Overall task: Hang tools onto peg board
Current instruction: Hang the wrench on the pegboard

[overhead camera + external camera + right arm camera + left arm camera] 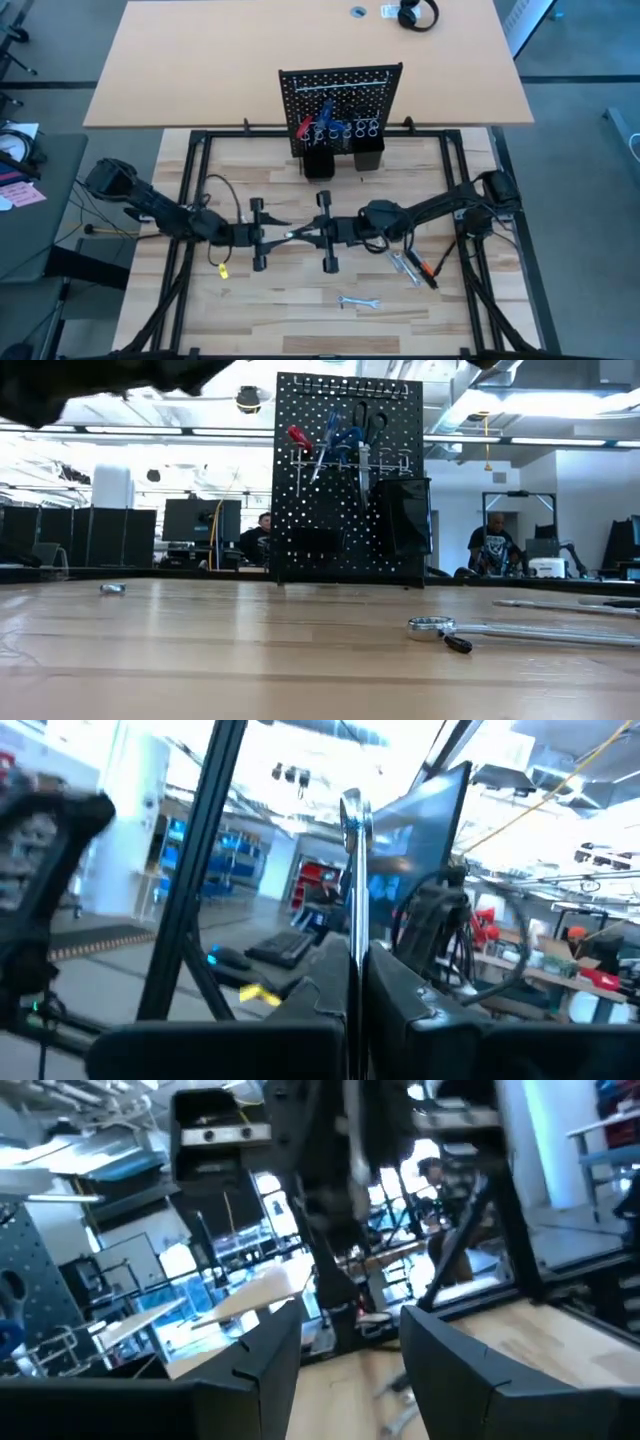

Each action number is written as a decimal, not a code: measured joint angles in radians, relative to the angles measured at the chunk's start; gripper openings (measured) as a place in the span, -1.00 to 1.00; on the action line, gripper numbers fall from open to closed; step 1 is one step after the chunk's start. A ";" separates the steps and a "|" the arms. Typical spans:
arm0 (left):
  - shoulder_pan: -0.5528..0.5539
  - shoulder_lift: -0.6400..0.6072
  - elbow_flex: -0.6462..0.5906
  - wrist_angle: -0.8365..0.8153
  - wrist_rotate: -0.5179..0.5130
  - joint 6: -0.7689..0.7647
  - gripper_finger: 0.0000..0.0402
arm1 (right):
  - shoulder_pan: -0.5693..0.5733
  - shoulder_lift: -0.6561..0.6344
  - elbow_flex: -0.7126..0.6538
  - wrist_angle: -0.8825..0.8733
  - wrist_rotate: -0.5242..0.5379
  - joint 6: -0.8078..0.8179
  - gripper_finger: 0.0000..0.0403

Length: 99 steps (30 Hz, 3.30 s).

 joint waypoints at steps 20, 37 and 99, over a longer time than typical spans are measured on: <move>0.024 0.112 0.227 -0.039 0.068 -0.095 -0.21 | 0.023 0.002 0.000 -0.029 0.011 -0.074 -0.90; 0.004 0.064 0.234 -0.184 0.008 -0.170 -0.98 | 0.028 -0.027 0.002 -0.169 0.141 -0.085 -0.60; 0.964 0.002 0.707 -1.120 0.810 -0.858 -1.00 | 0.252 -0.378 0.002 -1.041 0.542 0.084 -0.18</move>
